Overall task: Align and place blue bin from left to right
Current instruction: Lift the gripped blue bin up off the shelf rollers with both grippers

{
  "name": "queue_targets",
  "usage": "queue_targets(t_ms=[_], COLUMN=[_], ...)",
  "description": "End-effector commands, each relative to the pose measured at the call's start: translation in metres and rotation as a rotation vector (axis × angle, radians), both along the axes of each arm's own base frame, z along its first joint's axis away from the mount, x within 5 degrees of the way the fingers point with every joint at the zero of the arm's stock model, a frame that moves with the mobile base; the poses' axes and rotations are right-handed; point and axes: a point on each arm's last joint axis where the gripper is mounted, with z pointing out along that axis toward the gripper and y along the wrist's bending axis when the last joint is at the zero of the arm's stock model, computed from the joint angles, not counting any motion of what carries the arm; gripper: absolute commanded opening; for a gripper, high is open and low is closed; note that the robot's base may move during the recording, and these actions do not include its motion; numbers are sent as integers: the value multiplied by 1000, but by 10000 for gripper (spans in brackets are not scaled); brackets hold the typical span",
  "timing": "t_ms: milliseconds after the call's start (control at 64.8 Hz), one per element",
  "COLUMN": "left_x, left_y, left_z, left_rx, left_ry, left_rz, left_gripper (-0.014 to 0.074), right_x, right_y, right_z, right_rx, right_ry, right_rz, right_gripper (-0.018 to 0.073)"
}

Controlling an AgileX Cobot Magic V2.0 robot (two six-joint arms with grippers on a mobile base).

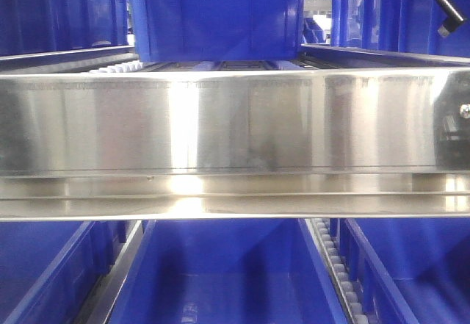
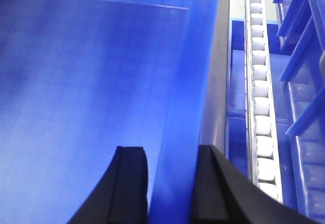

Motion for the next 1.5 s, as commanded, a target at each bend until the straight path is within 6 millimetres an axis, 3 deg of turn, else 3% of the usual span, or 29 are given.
queue_targets(t_ms=[0,432,1482], left_x=[-8,-8,-8], left_y=[-1,-1,-1], left_z=[19,19,19], left_rx=[-28,-28,-28], left_ry=[-115,-115,-115], left_rz=[-18,-18,-18], left_gripper=[-16,-16,-16], right_x=[-6,-2,-2], right_y=[-1,0,0], right_z=[27,34,35], right_rx=[20,42,42], right_ry=[-195,-284,-285], right_rz=[25,30,30], right_gripper=[-71,-71,-71])
